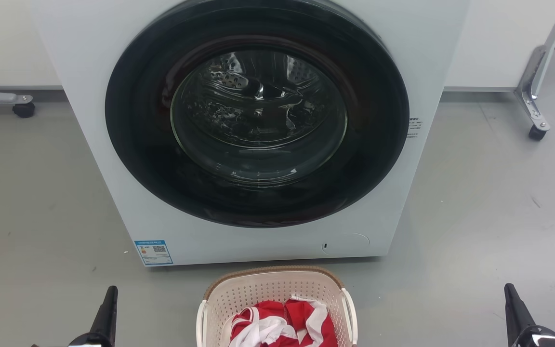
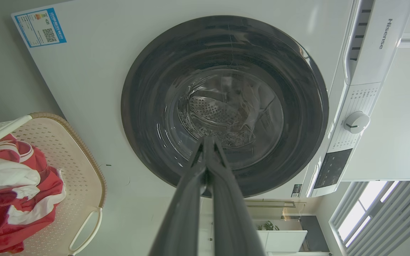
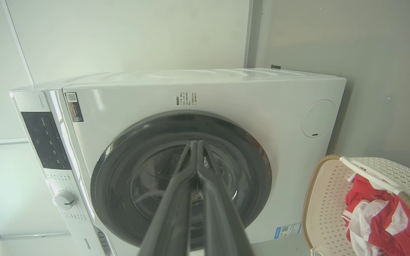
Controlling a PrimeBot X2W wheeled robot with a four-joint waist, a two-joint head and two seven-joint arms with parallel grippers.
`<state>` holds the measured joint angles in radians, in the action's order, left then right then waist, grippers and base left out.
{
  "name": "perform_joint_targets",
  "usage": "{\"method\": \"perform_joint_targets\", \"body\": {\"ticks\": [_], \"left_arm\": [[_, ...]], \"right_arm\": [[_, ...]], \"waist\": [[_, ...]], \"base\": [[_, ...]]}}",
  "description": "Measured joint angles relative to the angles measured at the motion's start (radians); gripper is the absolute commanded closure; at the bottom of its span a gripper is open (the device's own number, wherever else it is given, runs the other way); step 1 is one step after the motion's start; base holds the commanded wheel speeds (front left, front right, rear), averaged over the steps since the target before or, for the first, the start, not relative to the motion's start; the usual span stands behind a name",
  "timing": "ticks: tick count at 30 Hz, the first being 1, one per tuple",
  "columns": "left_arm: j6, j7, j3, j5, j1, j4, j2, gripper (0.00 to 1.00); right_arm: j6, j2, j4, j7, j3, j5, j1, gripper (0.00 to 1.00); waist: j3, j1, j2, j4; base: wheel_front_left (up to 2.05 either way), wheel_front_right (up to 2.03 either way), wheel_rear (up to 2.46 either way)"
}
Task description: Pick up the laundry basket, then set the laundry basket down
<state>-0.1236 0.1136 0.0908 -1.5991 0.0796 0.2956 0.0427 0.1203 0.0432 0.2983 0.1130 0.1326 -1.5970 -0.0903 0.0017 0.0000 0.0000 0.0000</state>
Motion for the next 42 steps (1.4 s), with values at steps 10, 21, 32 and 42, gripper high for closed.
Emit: {"method": "perform_joint_targets", "body": {"ticks": [10, 21, 32, 42], "left_arm": [[0.0, 0.0, 0.0, 0.0, 0.0, 0.0, 0.0, 1.0], [0.0, 0.0, 0.0, 0.0, 0.0, 0.0, 0.0, 1.0], [0.0, 0.0, 0.0, 0.0, 0.0, 0.0, 0.0, 1.0], [0.0, 0.0, 0.0, 0.0, 0.0, 0.0, 0.0, 1.0]], "right_arm": [[0.0, 0.0, 0.0, 0.0, 0.0, 0.0, 0.0, 1.0], [0.0, 0.0, 0.0, 0.0, 0.0, 0.0, 0.0, 1.0], [0.0, 0.0, 0.0, 0.0, 0.0, 0.0, 0.0, 1.0], [0.0, 0.0, 0.0, 0.0, 0.0, 0.0, 0.0, 1.0]], "waist": [[0.0, 0.0, 0.0, 0.0], [0.0, 0.0, 0.0, 0.0], [0.0, 0.0, 0.0, 0.0], [0.0, 0.0, 0.0, 0.0]], "base": [[0.0, 0.0, 0.0], [0.0, 0.0, 0.0], [0.0, 0.0, 0.0], [0.0, 0.0, 0.0]]}}
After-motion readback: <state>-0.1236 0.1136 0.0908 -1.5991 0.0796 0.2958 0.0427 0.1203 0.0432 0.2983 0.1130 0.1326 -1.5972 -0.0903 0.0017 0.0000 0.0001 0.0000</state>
